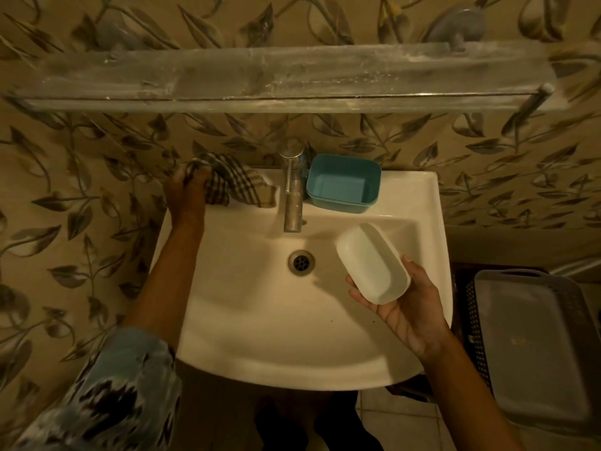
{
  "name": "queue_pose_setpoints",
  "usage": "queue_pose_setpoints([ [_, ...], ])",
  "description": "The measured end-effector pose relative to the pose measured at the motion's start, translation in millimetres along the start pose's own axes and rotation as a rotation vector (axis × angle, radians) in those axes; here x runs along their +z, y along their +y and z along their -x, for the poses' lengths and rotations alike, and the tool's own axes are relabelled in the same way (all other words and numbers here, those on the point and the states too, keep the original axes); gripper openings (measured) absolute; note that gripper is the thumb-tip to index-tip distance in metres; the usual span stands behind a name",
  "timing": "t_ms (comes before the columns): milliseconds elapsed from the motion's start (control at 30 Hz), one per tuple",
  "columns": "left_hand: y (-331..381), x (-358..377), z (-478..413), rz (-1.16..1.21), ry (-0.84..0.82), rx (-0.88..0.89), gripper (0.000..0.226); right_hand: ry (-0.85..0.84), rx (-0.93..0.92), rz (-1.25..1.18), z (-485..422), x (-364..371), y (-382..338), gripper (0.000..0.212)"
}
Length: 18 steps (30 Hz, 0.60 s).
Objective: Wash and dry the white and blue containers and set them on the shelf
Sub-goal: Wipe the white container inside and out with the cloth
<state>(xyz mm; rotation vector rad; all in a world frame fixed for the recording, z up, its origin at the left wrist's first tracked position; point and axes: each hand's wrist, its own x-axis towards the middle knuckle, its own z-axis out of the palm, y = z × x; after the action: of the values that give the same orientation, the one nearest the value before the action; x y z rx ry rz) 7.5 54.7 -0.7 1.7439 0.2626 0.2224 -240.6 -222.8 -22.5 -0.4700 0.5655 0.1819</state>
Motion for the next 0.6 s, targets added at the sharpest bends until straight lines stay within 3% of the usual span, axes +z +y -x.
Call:
queue_pose_setpoints([
  [67, 12.5, -6.6, 11.2, 0.188, -0.014, 0.006, 0.006, -0.027, 0.002, -0.004, 0.5, 6.1, -0.5, 0.047],
  [200, 34.0, -16.0, 37.0, 0.537, -0.026, -0.043, 0.023, -0.081, 0.003, 0.012, 4.0, 19.2, 1.7, 0.046],
  [300, 45.7, -22.1, 63.3, 0.573, -0.042, -0.103, 0.045, -0.122, 0.009, 0.0, 9.6, 27.3, 2.5, 0.045],
  [400, 60.5, -28.7, 98.9, 0.627, -0.076, -0.114, 0.05, -0.181, 0.027, -0.027, 16.3, 31.9, 1.8, 0.054],
  [500, 69.4, -34.5, 136.0, 0.626, -0.151, -0.069, 0.028, -0.221, 0.047, 0.001, 21.8, 37.0, 2.1, 0.065],
  [600, 78.5, -30.8, 171.3, 0.406, -0.308, 0.016, 0.019, -0.244, 0.05, 0.023, 24.1, 40.8, 4.5, 0.067],
])
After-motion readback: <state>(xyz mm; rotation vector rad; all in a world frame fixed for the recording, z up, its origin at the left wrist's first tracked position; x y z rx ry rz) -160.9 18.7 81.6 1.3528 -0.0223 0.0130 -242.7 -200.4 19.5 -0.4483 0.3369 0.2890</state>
